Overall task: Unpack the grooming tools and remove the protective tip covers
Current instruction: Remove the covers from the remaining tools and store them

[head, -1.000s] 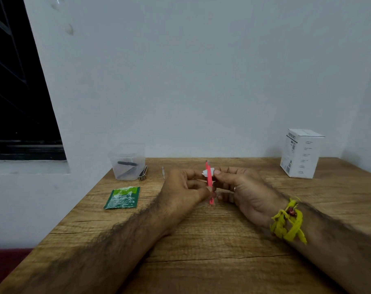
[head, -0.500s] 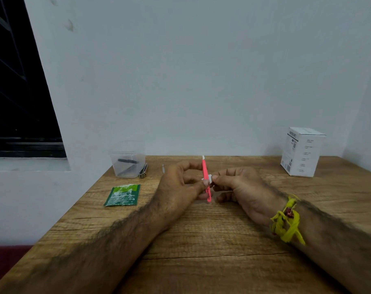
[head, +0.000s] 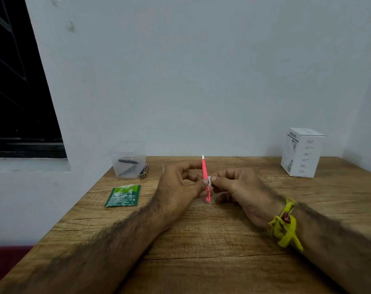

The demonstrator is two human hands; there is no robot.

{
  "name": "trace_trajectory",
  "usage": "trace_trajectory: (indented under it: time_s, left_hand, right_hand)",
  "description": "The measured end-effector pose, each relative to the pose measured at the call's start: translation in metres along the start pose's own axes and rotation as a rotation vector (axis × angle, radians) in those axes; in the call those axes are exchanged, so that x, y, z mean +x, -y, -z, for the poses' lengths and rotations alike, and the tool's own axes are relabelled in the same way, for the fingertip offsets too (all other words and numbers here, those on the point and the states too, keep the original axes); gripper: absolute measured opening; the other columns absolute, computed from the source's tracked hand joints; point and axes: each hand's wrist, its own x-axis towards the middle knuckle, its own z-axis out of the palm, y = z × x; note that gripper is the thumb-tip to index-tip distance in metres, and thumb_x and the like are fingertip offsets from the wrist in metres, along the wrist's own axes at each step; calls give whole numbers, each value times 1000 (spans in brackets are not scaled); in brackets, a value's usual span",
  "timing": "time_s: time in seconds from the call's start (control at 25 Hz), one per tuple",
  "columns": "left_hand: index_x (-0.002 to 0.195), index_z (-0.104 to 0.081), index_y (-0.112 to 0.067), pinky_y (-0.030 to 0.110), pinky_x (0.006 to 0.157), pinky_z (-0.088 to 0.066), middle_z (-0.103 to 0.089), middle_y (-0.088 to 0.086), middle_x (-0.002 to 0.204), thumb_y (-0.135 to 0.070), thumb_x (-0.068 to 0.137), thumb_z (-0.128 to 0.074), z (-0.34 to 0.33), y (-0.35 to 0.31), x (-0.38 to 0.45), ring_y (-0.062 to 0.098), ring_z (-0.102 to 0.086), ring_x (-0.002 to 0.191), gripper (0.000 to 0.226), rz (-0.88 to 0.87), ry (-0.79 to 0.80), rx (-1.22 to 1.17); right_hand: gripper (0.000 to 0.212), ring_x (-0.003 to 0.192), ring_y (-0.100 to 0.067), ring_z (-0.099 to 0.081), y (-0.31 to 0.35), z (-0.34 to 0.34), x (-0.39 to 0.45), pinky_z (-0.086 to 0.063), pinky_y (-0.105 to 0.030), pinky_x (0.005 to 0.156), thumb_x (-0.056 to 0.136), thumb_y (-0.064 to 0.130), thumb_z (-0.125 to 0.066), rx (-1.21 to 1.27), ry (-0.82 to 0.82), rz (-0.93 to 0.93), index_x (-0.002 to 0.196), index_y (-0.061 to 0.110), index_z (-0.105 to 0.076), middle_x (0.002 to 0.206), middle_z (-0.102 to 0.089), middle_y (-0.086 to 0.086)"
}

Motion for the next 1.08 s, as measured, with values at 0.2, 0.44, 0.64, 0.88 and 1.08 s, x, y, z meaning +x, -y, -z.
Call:
trace_trajectory:
  time_s: [0.2,0.44,0.64,0.88,1.08]
  left_hand:
    - [118,-67,-14,28,63,-62,-74,18,85,5,81,-78,-2,-3,-3,26,-77,70,42,-13,55,36]
    - [110,-68,-8,27,57,-60,-75,16,79,3,84,-77,1,-3,-1,26,-75,64,30,33,-7,-34]
    - [107,-70,-10,25,54,-58,-77,14,84,-4,95,-66,-2,-1,-1,25,-75,66,15,79,73,-43]
    - [112,-69,-3,25,48,-56,-77,18,88,-10,102,-56,-2,-2,-3,26,-73,67,17,112,192,-114]
    - [115,-66,1,29,53,-59,-76,20,89,-9,101,-57,-2,-1,-3,26,-73,68,20,133,241,-124]
  right_hand:
    - [14,81,-27,-65,1,1,-2,-50,-35,68,87,15,-74,49,-24,49,88,1,-76,90,-76,-19]
    - [10,76,-11,-64,7,8,0,-53,-24,62,89,14,-70,248,-64,77,93,5,-74,77,-68,-3]
    - [5,78,-13,-65,7,8,0,-54,-23,58,88,12,-71,297,-154,29,90,9,-74,80,-69,-4]
    - [6,73,-12,-66,12,5,-3,-52,-25,61,92,13,-66,379,-67,0,90,10,-71,79,-70,-4]
    - [10,66,-11,-66,13,0,-6,-48,-25,56,92,15,-65,376,-18,2,94,8,-71,78,-71,-3]
